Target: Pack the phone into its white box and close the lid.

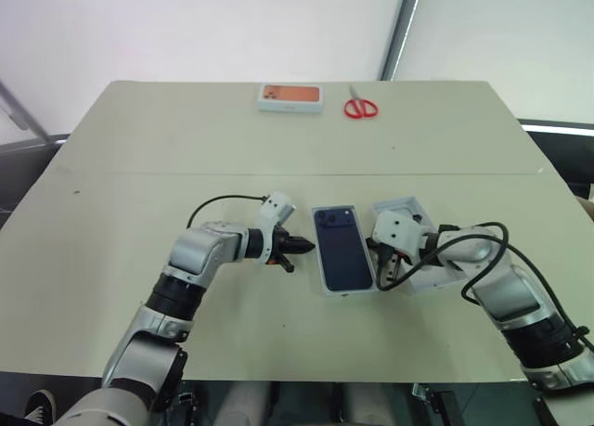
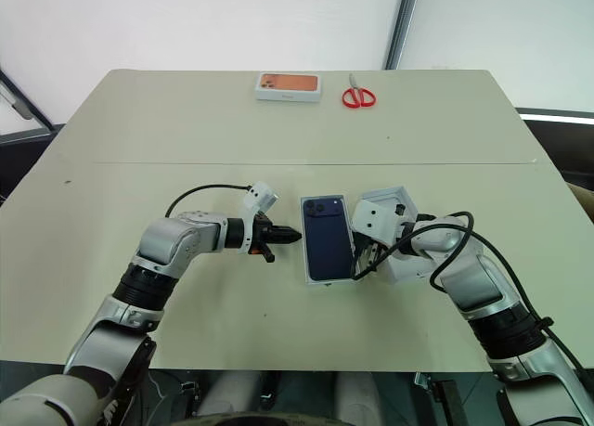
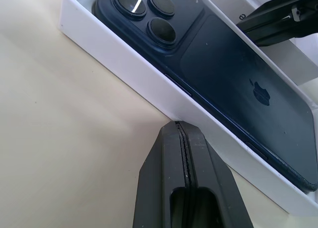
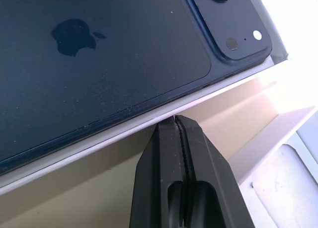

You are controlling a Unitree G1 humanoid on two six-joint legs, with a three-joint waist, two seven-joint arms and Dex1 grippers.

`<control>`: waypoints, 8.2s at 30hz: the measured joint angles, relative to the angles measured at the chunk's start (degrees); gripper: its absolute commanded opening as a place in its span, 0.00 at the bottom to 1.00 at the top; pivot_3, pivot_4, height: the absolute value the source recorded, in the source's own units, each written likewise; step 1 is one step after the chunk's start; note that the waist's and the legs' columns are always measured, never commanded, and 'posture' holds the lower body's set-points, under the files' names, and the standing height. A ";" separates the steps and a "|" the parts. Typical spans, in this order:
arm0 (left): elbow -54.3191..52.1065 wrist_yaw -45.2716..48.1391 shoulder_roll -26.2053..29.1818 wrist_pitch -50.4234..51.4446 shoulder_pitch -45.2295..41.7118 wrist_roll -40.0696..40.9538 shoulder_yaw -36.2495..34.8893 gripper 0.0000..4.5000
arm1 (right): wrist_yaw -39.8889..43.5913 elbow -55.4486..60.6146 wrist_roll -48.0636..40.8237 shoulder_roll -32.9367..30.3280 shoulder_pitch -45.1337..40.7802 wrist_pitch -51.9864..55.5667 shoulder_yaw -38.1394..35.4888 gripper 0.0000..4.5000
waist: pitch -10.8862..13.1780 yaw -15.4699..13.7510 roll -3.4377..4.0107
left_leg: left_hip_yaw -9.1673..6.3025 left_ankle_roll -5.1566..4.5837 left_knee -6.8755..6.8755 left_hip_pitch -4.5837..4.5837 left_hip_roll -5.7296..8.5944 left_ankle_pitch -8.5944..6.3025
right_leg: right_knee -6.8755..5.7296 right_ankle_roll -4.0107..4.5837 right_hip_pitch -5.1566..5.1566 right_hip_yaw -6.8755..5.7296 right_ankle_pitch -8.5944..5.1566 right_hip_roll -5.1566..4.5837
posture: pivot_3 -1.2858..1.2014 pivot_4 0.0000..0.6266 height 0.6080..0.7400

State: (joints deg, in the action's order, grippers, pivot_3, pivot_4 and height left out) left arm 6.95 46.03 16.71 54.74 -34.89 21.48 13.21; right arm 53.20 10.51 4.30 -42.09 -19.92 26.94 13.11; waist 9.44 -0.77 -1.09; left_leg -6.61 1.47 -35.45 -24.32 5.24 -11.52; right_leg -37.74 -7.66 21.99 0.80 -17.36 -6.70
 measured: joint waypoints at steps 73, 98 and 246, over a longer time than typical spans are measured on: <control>-7.65 19.84 18.12 -29.79 20.46 13.21 -19.51 0.98 | -8.32 8.40 -9.81 -0.61 0.74 21.79 -14.17 0.99 | 0.11 0.38 0.10 | 0.11 0.02 0.24 -0.11 -0.11 0.01 | 0.09 0.04 0.30 0.09 0.00 -0.04 | 0.52 0.24 1.00; -3.45 26.54 18.59 -38.26 20.61 9.03 -16.65 0.99 | -26.36 23.56 -16.74 6.36 1.16 65.16 -22.38 1.00 | 0.15 0.25 0.20 | 0.11 0.00 0.32 -0.15 -0.17 0.00 | 0.19 0.08 0.35 0.11 0.01 -0.09 | 0.52 0.24 1.00; -0.56 8.12 -1.33 -43.63 20.78 -0.51 -4.92 0.00 | -25.19 11.85 -20.73 1.33 12.54 -1.58 -5.74 0.01 | 0.32 0.04 0.36 | 0.15 -0.07 0.25 -0.14 -0.16 -0.03 | 0.41 0.07 0.18 0.08 0.04 0.06 | 0.52 0.24 1.00</control>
State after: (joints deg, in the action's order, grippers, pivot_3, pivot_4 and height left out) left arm 6.39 54.16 15.37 11.11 -14.12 20.97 8.29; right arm 28.01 22.37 -16.43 -40.75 -7.38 25.36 7.37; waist 9.76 -0.73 -0.74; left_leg -6.46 1.40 -35.20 -24.45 5.09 -11.55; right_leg -37.33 -7.60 22.17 0.88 -17.32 -6.63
